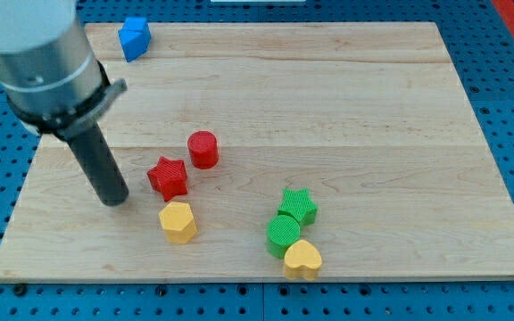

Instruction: Move red star and red circle towards center

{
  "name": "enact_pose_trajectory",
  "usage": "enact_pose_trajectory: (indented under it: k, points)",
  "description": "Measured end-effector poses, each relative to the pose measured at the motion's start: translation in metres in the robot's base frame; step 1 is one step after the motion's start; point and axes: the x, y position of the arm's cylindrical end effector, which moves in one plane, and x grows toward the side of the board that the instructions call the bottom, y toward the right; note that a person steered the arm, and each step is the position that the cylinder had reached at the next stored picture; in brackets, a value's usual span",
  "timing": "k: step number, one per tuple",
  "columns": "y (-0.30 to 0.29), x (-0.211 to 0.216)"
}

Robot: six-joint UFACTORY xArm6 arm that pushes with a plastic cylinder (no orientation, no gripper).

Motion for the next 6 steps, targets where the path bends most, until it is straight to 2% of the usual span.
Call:
enact_pose_trajectory:
  k: [2,4,6]
  points:
    - [0.037,-0.068]
    - [0.131,-0.083]
    - [0.259,-0.099]
